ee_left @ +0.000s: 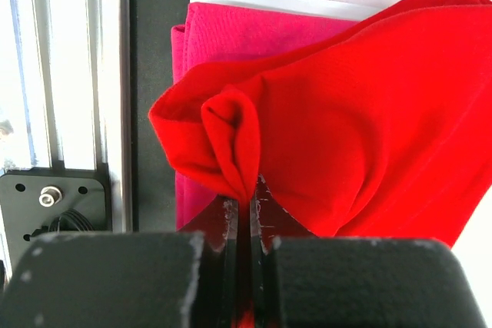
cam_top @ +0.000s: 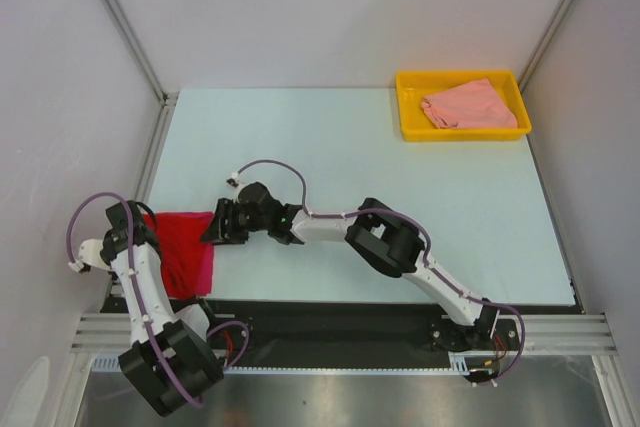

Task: Fold and stack the t-shirts
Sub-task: Neatly place the folded tshirt to the corner

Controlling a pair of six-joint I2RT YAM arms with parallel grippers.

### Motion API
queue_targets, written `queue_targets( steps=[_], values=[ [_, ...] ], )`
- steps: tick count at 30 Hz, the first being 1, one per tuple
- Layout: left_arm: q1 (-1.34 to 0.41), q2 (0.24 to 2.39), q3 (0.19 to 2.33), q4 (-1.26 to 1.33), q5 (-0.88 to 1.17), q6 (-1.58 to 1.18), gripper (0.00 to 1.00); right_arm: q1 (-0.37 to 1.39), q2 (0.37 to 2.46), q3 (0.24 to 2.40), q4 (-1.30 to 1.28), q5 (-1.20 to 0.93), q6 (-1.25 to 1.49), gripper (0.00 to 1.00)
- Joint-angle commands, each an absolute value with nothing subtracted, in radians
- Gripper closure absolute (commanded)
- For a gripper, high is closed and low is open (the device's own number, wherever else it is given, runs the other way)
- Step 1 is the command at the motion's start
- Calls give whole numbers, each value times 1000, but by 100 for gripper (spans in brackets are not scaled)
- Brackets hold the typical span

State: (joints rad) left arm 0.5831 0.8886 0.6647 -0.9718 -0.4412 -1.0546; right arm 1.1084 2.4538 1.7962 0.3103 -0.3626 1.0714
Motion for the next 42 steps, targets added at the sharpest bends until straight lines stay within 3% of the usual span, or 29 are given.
queue_targets(
  steps=[1,19,33,40,42],
  values=[
    [589,890,663,-986,-436,-1075,100,1104,2494,1874,321,-325,1048,48],
    [589,920,670,-954,-442,-1045,100,1060,2589,2095,199,-284,991,49],
    [589,963,699,-942,-443,-1026,100,1075,2628,2123,173,-264,997,49],
    [591,979,704,-934,-436,-1023,100,1078,2652,2160,167,-267,991,67],
    [591,985,704,-936,-434,-1020,100,1077,2654,2164,161,-270,983,77]
  ],
)
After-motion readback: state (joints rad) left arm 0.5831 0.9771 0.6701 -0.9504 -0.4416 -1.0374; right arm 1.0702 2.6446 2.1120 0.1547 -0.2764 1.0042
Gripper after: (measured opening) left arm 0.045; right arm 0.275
